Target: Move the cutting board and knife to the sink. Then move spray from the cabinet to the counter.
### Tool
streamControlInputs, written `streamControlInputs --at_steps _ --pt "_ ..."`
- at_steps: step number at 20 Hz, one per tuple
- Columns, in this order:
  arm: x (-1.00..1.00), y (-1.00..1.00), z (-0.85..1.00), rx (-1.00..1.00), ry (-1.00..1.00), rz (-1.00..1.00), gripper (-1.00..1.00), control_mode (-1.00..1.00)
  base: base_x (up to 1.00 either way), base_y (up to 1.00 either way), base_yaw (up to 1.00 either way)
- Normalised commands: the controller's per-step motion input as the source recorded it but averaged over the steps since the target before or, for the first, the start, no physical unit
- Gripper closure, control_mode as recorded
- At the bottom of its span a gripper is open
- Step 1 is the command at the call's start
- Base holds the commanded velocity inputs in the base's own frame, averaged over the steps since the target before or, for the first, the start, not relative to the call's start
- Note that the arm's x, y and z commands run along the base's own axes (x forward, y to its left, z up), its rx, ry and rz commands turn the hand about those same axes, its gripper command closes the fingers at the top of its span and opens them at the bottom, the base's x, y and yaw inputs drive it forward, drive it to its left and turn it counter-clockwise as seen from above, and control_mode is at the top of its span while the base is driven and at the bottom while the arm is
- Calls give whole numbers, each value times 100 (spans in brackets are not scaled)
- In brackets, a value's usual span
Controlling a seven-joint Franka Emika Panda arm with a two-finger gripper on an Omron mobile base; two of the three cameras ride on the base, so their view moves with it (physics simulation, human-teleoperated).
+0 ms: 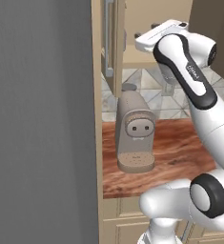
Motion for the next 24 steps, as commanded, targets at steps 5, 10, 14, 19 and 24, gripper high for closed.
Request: streamControlInputs --at_steps 5,10,14,19,24 --pt "34 0 0 0 0 0 -100 -100 0 0 0" --pt "39 1 9 0 0 0 -100 -100 0 0 0" --pt "27 11 11 0 0 1 -100 -100 0 0 0" --pt "23 10 7 0 2 3 -100 -100 0 0 0" --pt "16 2 13 0 1 2 -100 -100 0 0 0"
